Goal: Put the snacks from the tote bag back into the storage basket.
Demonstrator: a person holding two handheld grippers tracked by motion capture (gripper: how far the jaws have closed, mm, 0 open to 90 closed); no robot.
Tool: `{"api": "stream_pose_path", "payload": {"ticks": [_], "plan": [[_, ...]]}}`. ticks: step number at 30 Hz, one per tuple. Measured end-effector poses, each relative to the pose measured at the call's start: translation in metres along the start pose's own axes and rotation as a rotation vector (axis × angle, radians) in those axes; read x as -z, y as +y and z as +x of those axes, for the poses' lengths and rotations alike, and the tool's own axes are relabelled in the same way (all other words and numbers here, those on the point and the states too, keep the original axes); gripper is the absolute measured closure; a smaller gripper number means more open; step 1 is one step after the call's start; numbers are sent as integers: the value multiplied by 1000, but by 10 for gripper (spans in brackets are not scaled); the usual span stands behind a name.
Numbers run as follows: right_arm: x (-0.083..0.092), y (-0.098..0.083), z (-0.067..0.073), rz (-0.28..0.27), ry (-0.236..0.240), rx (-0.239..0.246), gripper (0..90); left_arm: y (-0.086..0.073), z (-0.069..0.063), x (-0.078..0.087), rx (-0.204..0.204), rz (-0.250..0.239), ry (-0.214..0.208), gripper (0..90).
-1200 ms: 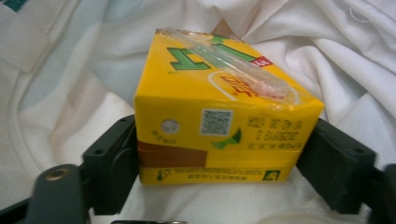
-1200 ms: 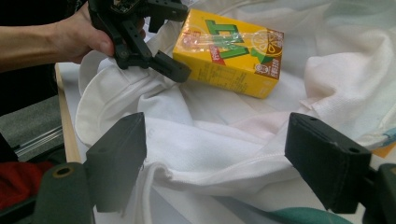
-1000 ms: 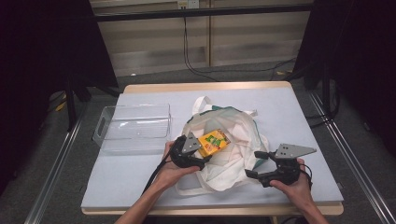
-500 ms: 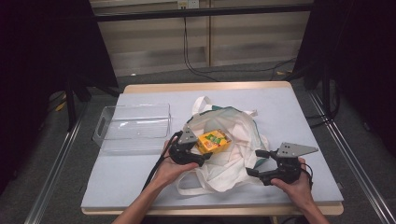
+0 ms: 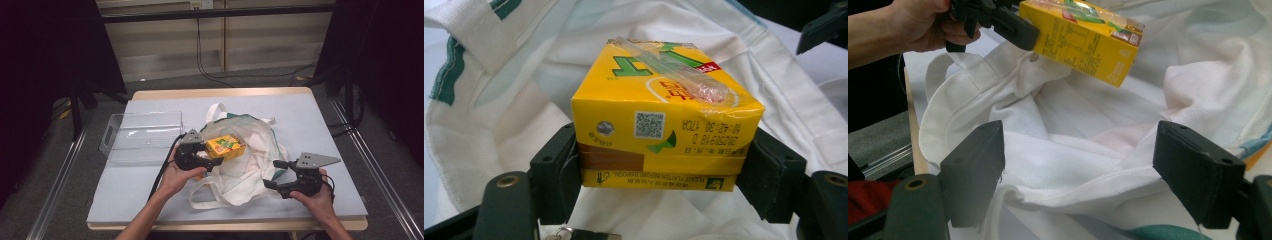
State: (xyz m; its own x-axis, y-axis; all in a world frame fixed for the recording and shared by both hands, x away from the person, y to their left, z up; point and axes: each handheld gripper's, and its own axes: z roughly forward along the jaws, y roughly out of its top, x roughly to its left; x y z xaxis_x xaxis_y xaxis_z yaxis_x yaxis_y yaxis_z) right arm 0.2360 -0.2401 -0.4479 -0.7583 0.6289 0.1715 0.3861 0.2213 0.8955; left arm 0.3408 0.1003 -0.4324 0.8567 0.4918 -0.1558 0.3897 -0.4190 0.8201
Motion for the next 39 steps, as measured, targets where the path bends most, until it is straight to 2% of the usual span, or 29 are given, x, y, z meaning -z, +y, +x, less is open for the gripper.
{"api": "stream_pose_path", "payload": {"ticks": [5,8,10,13,17,25,29,31,36,37,39], "plan": [[0,0,1,3,-3,9,208,2,3,6,22,-16,-17,274],[1,1,3,1,-8,17,207,4,1,9,21,-24,-26,274],[2,2,6,-5,-11,20,207,5,-1,13,6,-22,-32,274],[2,2,7,-4,-11,22,208,6,-1,16,10,-22,-40,274],[2,2,7,-6,-10,20,208,13,-1,24,28,-18,-80,273],[6,2,5,-26,-21,12,210,16,-2,32,22,0,-78,275],[8,3,7,-34,-28,19,207,18,0,41,28,-11,-87,274],[10,4,9,-52,-55,27,207,19,2,46,32,-18,-88,274],[13,6,13,-80,-57,42,193,20,8,62,45,2,-78,274],[12,6,12,-75,-62,36,190,19,8,64,55,9,-82,274],[12,5,11,-75,-68,19,184,18,8,66,48,29,-88,274]]}}
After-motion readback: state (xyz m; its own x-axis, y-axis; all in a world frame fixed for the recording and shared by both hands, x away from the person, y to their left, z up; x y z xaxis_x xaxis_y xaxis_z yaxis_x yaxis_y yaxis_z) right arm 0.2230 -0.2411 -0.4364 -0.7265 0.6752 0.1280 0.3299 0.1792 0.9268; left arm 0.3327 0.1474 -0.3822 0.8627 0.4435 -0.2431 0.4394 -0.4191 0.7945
